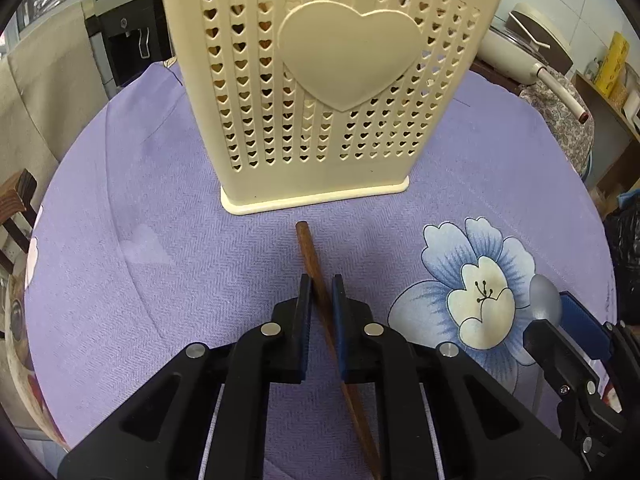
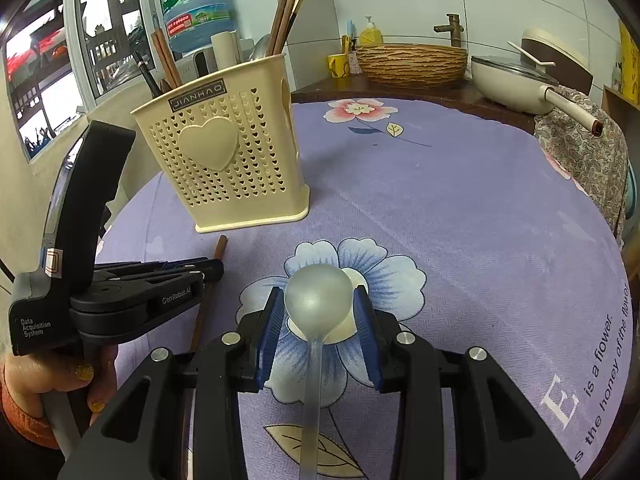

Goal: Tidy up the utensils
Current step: 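Grasp the clear plastic spoon with the right tool while the left tool grasps the last brown chopstick, then lift the brown chopstick with the left tool while the right tool lifts the clear spoon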

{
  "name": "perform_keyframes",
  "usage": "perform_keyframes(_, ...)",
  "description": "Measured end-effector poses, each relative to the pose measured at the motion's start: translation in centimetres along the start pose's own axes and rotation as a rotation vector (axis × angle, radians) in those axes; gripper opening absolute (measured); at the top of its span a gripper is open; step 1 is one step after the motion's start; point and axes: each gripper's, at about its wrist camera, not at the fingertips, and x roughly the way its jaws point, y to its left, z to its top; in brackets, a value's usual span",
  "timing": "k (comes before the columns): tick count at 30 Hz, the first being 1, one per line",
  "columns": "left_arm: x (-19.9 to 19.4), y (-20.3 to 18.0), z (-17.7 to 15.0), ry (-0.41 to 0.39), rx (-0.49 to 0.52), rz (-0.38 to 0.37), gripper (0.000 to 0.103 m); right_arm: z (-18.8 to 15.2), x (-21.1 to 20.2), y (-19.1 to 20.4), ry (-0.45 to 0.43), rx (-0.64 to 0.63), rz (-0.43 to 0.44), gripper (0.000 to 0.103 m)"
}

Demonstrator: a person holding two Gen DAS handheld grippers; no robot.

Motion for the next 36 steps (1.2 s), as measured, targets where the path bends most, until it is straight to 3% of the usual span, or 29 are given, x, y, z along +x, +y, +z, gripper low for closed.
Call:
perform_keyframes(10, -3.3, 1.6, 0.2, -0.060, -0.032, -0.078, 0.008, 0.7, -1.7, -0.2, -0.048, 0.015, 0.031, 0.035)
perform_keyframes(25, -17.9, 4.2, 0.7, -0.371, -0.013, -0.144, 0.007, 3.0, -7.9, 1.4, -0.179, -0.037, 0.088, 0.035)
perform_keyframes(26, -18.6, 4.1, 0.8, -0.383, -0.012, -0.144, 0.007, 3.0, -8.2, 1.5, -0.182, -0.043, 0.085, 0.028)
perform_keyframes(27, -19.1, 4.1, 0.9, -0.395, -0.013, -0.142, 0.007, 3.2, -8.3, 1.6, -0.182, -0.050, 0.084, 0.007)
perform_keyframes(36, -18.9, 4.1, 1.2, -0.407, -0.016, -0.110, 0.007, 3.1, -6.4, 1.9, -0.144, -0.052, 0.086, 0.007)
